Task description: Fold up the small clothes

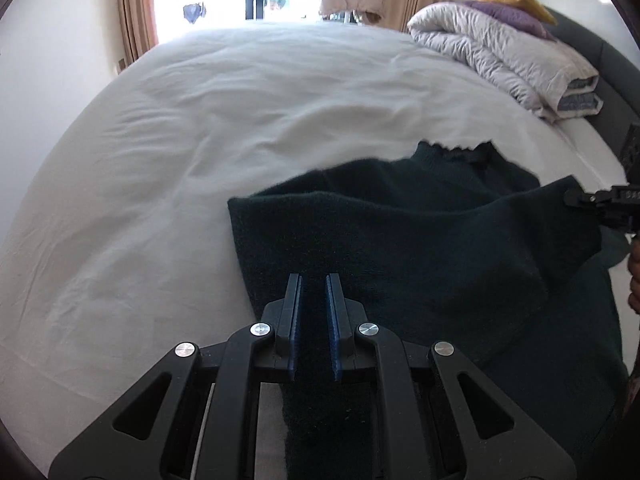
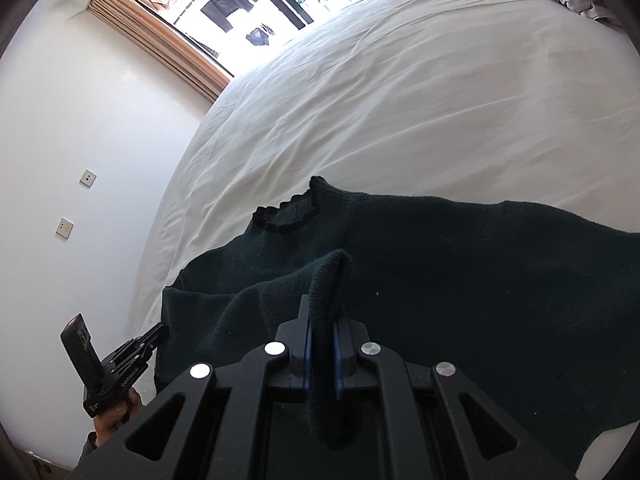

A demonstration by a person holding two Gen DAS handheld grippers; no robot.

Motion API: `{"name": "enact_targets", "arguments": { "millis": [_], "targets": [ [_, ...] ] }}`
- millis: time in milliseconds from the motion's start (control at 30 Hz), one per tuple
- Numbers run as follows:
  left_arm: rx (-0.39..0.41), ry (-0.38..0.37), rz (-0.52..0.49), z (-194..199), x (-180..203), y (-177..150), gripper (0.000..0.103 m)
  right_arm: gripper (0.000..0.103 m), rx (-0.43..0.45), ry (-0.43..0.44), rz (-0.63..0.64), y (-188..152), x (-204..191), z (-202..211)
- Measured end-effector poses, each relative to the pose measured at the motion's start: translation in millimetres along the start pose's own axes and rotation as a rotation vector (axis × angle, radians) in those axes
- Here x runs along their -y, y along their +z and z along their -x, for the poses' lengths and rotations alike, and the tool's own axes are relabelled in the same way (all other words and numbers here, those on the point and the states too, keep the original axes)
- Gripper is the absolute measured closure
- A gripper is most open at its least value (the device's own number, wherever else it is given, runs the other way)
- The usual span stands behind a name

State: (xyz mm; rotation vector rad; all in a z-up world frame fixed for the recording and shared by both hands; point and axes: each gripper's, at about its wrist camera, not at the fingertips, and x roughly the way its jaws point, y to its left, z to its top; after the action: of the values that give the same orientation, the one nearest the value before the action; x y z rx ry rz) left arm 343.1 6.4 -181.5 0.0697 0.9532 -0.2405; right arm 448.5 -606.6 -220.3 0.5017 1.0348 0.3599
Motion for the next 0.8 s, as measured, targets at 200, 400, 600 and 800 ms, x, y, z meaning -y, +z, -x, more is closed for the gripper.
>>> {"name": "enact_targets", "arguments": {
  "millis": [200,400,600,800],
  "targets": [
    [-0.005,0.130,-0.108,-26.4,13.1,-6.8,0.092,0.094,-0.065,-0.021,-0.027,-0.7,14.3,-12.0],
    [0.008,0.160,-0.139,-28.4,17.9,-11.4,0.092,0.094,-0.057,-0.035,-0.051,6.9,24.0,-18.4],
    [0.036,0.174,-0.135,-26.3,18.4,-15.8,0.091,0.097,-0.075,-0.066,-0.101,-0.5,50.6,-33.8],
    [0.052,0.173,-0.133,-27.5,18.3,-16.5,0.091,0.101,0.015,-0.094,-0.151,1.8,67.2,-20.6]
  ]
}}
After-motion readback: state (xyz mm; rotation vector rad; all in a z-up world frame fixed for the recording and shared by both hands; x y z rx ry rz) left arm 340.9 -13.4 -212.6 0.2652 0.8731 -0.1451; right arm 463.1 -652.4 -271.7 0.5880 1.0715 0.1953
